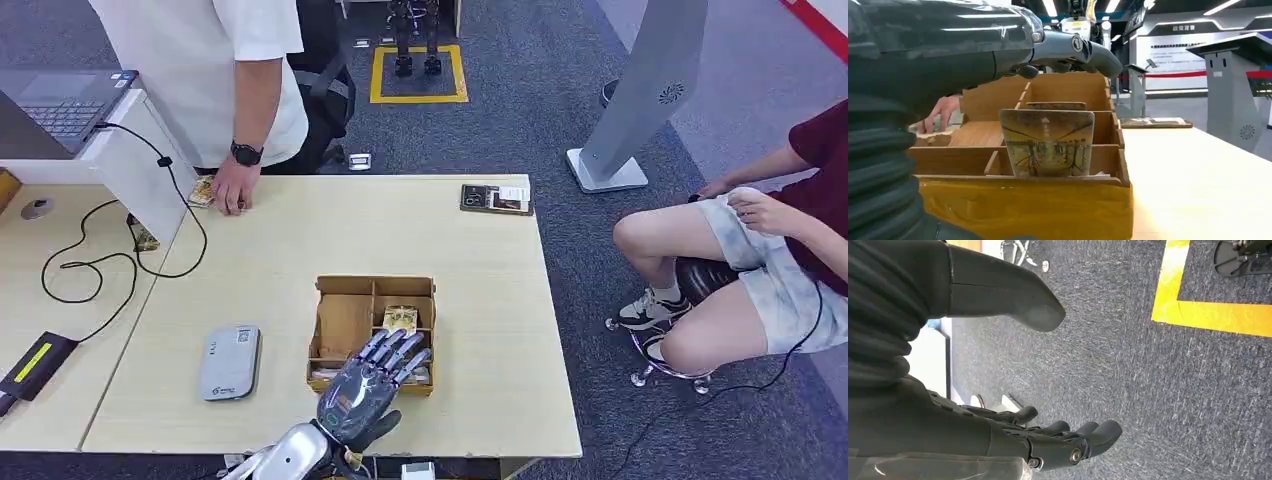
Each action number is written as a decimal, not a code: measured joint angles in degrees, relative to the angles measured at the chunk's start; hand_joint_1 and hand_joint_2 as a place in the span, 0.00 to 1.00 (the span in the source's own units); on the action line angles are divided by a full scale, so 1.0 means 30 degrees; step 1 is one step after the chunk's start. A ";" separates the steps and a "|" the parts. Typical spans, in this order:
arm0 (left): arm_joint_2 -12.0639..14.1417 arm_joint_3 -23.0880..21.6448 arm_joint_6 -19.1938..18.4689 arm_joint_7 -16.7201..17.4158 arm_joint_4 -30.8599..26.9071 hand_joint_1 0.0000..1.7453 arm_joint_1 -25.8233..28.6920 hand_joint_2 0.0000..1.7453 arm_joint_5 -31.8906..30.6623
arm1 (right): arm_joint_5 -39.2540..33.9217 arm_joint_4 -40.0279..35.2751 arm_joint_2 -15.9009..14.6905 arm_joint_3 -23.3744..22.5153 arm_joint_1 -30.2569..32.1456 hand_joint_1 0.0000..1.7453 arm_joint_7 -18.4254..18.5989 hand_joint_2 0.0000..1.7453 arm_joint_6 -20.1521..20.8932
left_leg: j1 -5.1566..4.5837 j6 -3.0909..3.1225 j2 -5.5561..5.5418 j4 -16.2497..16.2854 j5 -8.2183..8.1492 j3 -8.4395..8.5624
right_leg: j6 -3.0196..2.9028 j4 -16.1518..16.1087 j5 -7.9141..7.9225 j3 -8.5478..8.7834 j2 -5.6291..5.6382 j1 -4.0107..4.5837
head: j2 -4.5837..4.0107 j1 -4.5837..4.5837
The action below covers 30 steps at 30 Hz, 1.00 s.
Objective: Pass the card to the sensor for recognition and then transmit it.
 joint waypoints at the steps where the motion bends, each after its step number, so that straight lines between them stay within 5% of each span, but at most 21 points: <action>1: -0.0043 0.0000 0.0007 0.0000 -0.0007 0.02 0.0042 1.00 -0.0014 | -0.0007 0.0000 0.0000 0.0000 0.0004 0.00 0.0000 1.00 0.0000 | 0.0000 0.0000 0.0000 0.0000 0.0000 0.0000 | 0.0000 0.0000 0.0000 0.0001 0.0000 0.0000 | 0.0000 0.0000; 2: -0.0058 0.0007 0.0007 0.0000 -0.0029 0.13 0.0071 1.00 -0.0029 | -0.0015 0.0000 0.0000 0.0000 0.0007 0.00 0.0000 1.00 0.0000 | 0.0000 0.0000 0.0000 0.0000 0.0000 -0.0001 | 0.0000 0.0000 0.0000 0.0002 0.0000 0.0000 | 0.0000 0.0007; 3: -0.0065 0.0000 0.0007 0.0000 -0.0058 0.40 0.0084 1.00 -0.0036 | -0.0029 0.0000 0.0000 0.0000 0.0009 0.00 -0.0007 1.00 0.0000 | 0.0000 0.0000 0.0000 0.0000 0.0000 0.0000 | 0.0000 0.0000 0.0000 0.0001 0.0000 0.0000 | 0.0000 0.0000; 4: -0.0065 0.0000 0.0007 0.0000 -0.0088 1.00 0.0086 1.00 -0.0058 | -0.0029 0.0000 0.0000 0.0000 0.0016 0.00 -0.0015 1.00 0.0000 | 0.0000 0.0000 0.0000 0.0000 0.0000 0.0000 | 0.0000 0.0000 0.0000 0.0002 0.0000 0.0000 | 0.0000 0.0000; 22: -0.0095 0.0066 0.0219 0.0350 -0.0488 1.00 0.0566 1.00 -0.0182 | -0.0262 0.0000 0.0015 0.0000 0.0037 0.00 0.0029 1.00 -0.0138 | 0.0000 0.0000 -0.0005 -0.0001 0.0000 0.0000 | 0.0001 0.0000 -0.0001 0.0006 -0.0006 0.0000 | 0.0000 0.0000; 30: -0.0080 0.0211 0.1276 0.0204 -0.0794 1.00 0.1217 1.00 -0.0233 | -0.0321 0.0000 0.0044 0.0000 0.0048 0.00 0.0073 1.00 -0.0153 | 0.0000 0.0001 -0.0003 -0.0001 -0.0001 -0.0001 | 0.0001 0.0000 -0.0001 0.0006 -0.0004 0.0000 | 0.0000 0.0000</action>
